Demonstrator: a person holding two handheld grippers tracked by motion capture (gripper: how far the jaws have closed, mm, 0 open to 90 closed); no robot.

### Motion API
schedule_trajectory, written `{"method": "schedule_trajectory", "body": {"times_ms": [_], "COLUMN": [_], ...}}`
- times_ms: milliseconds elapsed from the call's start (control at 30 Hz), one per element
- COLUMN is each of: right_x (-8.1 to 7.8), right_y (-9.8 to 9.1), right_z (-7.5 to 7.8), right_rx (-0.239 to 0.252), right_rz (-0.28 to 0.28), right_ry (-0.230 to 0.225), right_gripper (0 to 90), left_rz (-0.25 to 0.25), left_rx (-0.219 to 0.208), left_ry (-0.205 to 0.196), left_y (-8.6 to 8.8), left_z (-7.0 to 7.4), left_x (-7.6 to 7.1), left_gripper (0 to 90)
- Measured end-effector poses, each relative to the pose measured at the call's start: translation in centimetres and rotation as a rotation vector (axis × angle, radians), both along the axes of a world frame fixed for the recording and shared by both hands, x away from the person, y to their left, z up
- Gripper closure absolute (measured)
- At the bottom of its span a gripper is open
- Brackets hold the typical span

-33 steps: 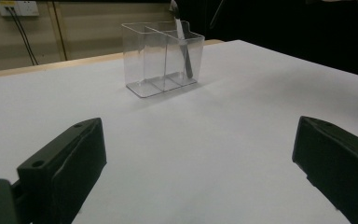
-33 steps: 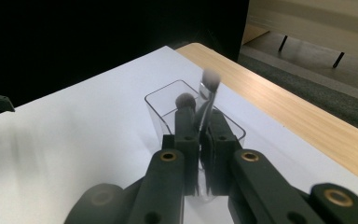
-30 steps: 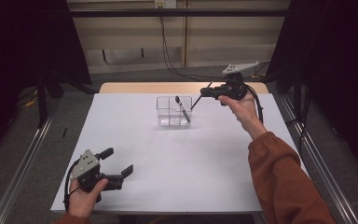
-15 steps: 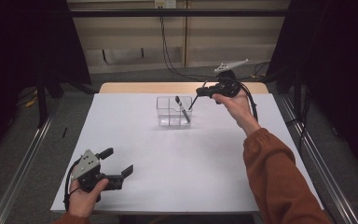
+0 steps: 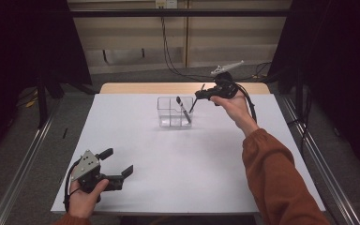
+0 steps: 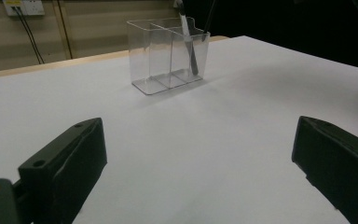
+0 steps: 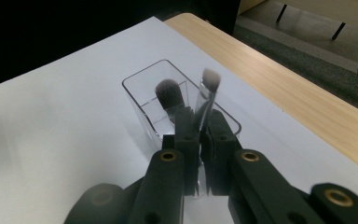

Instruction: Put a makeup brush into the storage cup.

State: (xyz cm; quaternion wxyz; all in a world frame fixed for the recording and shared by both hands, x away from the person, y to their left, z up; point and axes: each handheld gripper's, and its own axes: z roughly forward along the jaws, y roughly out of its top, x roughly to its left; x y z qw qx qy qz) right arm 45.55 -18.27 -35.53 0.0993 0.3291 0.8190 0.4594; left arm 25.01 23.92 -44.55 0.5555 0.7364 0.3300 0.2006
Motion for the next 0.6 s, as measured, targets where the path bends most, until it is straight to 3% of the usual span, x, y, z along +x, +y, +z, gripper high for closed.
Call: {"method": "schedule_trajectory", "body": {"times_ms": [600], "right_x": [0.4], "right_y": [1.0], "right_z": [-1.8], "right_rx": [0.000], "right_rz": [0.000], "right_ry": [0.018], "right_gripper": [85.9], "left_rz": [0.002], "left_rx": [-0.002], "left_ry": [0.003], "left_y": [0.1], "left_z": [0.0], "left_x": [0.0], "left_gripper": [2.9]}}
